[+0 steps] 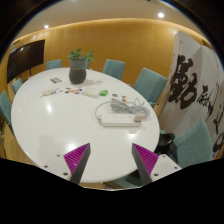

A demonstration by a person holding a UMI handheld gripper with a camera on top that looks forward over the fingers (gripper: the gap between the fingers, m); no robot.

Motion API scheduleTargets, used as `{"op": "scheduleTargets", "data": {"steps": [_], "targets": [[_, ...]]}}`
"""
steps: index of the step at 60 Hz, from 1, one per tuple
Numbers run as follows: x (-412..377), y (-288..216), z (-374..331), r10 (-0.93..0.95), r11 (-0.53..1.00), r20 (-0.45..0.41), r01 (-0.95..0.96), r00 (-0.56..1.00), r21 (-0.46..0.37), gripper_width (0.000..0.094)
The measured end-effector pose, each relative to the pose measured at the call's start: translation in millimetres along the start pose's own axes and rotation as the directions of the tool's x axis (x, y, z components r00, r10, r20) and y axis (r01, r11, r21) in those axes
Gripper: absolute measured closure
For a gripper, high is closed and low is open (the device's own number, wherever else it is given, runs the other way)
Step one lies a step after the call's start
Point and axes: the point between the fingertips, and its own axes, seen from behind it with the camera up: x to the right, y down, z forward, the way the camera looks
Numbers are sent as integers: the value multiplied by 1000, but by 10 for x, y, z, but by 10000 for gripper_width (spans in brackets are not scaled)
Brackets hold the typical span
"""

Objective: Unplug charger

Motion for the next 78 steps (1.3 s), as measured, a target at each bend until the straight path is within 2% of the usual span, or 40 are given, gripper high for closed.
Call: {"op": "scheduleTargets", "data": {"steps": [9,17,28,34,38,40,41,42,46,52,61,66,68,71,74,78], "targets": [[766,-151,932,64,996,-36,-61,997,64,66],[1178,-449,1761,108,984,-15,-105,994,142,69],[1451,-667,2709,120,980,-3,-118,993,161,105],[1469,-613,3030,146,979,7,-146,989,141,272],[1471,-618,3115,155,978,19,-156,988,142,467],[1507,-618,3129,150,977,12,-150,989,148,543],[1498,-632,3130,140,978,14,-140,990,153,542],[1463,-646,3132,126,979,28,-129,992,156,603],[1457,-622,3134,115,983,28,-118,993,144,638],[1449,-641,3143,89,986,37,-93,995,136,749],[1451,-683,3100,98,989,40,-102,994,103,782],[1631,-1836,2421,89,916,29,-93,996,390,785],[1729,-2407,2102,76,878,35,-84,996,472,786],[1851,-2855,1650,91,812,49,-103,995,575,786],[2087,-3145,1399,116,772,55,-125,992,623,781],[2403,-3218,1348,156,762,59,-158,986,628,776]]}}
